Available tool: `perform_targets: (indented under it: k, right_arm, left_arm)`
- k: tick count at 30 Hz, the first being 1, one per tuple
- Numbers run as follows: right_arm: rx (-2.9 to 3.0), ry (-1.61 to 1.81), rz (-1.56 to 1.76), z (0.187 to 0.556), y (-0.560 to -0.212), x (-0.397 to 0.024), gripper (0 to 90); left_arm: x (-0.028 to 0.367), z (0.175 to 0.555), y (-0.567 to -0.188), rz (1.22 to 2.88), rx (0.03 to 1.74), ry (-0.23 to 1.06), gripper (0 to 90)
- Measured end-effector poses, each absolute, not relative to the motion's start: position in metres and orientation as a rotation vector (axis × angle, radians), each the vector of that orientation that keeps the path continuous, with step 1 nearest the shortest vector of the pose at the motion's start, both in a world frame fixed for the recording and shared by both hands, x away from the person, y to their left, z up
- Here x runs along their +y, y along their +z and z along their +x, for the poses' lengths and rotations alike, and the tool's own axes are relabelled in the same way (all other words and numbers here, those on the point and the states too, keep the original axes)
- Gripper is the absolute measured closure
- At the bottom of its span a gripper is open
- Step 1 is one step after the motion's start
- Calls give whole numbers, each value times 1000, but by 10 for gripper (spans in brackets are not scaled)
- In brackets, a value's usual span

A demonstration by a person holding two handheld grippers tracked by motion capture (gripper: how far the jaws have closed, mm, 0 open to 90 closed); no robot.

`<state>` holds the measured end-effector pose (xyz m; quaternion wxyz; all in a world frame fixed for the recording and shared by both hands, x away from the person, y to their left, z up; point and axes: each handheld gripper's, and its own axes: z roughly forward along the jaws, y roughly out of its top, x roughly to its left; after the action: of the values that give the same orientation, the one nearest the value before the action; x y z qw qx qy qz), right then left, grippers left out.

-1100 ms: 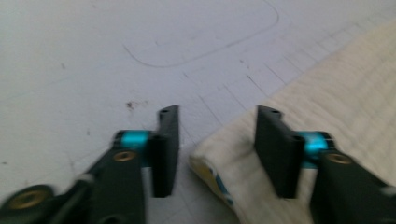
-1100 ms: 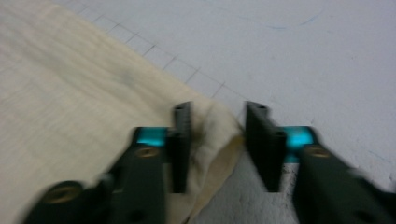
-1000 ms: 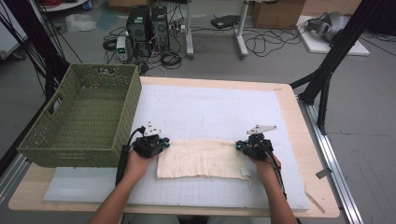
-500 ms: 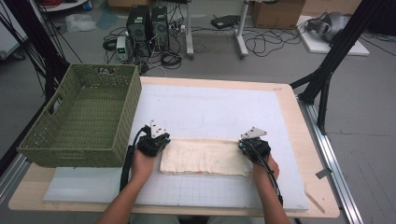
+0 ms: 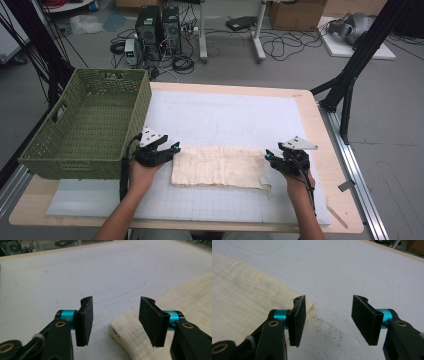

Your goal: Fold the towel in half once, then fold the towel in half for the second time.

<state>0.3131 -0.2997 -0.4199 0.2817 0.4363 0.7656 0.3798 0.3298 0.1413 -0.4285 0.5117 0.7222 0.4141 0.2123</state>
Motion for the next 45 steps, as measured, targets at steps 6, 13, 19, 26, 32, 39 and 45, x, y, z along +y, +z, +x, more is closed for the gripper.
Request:
perform_targets:
  k: [6,13,19,26,32,39,45]
  right_arm:
    - [2037,1152,1183,288,-422,-319,316]
    - [2018,1214,1192,268,-419,-331,274]
    - [1992,1227,1171,268,-418,-329,206]
    - [1979,1222,1178,272,-419,-328,130]
    - [2001,1232,1167,273,-419,-326,125]
    - [2005,1227,1174,273,-419,-326,126]
    - [2017,1223,1171,275,-421,-324,126]
  left_arm:
    - [146,314,-425,1684,899,426,303]
    - [145,309,-424,1645,854,429,228]
    - [143,306,-425,1646,853,417,195]
    - [144,308,-427,1646,847,396,195]
    - [144,308,-427,1635,841,381,194]
    - [145,310,-429,1636,849,321,194]
    - [145,312,-431,1630,852,308,194]
